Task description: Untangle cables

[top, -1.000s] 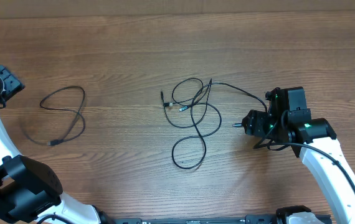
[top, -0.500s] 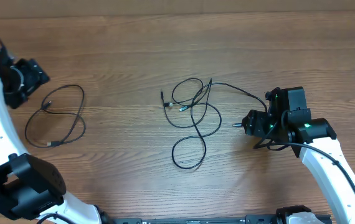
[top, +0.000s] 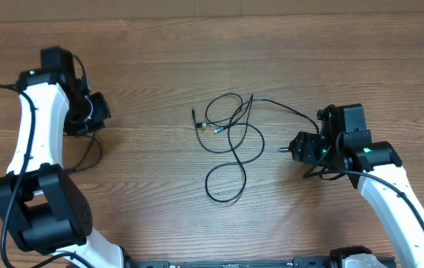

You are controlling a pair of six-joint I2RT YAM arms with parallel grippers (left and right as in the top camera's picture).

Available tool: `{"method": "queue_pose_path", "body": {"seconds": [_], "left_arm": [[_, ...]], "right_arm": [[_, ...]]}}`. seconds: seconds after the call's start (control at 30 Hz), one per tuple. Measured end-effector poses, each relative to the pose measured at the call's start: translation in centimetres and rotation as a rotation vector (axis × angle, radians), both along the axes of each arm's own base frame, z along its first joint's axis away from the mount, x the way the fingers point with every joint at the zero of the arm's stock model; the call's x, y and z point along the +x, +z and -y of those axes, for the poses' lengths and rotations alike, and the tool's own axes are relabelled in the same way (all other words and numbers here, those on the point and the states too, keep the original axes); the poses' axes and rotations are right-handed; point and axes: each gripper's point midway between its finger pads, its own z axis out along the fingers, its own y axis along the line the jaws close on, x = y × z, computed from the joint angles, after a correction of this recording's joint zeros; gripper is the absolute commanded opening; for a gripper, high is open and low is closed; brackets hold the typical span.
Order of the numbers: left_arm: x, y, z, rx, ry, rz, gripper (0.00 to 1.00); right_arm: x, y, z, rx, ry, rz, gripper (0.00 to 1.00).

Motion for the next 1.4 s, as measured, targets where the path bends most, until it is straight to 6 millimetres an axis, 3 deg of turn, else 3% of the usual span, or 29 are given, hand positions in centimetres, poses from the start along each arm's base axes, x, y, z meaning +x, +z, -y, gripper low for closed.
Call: {"method": "queue_pose_path", "body": {"seconds": [0.23,0.4,0.53,0.73,0.87,0.97,1.2,1.4], "left_arm": [[-1.5,-5.2,-0.5,0.04,0.008,-0.019,0.13],[-2.0,-7.7,-0.6,0.06,0.01,-0.002,0.09],[-2.5,-8.3,-1.5,0.112,0.015,-0.015,0.05],[-3.2,-7.9,-4.8,0.302,0.091,-0.051,0.09],[-3.1,-7.5,-6.2,0.382,0.136,-0.041,0.04],[-2.8,-7.6,-5.7,0.352,0.125,-0.031,0.04],[-1.2,-8.1,-2.0,0.136,0.007,0.039,0.04],[-0.6,-8.1,-0.9,0.076,-0.026,0.072,0.04]], "right_arm": [[0.0,0.0,0.0,0.0,0.0,0.0,0.7],[0.0,0.0,0.0,0.0,0.0,-0.002,0.7],[-0.1,-0.1,0.0,-0.001,0.0,-0.005,0.7],[-0.2,-0.1,0.0,-0.001,0.0,-0.008,0.69],[-0.2,-0.1,0.0,-0.001,0.0,-0.011,0.69],[-0.2,-0.1,0.0,-0.002,0.0,-0.012,0.69],[-0.3,-0.1,0.0,-0.001,0.0,-0.013,0.69],[-0.2,-0.1,0.0,-0.002,0.0,-0.012,0.69]]}}
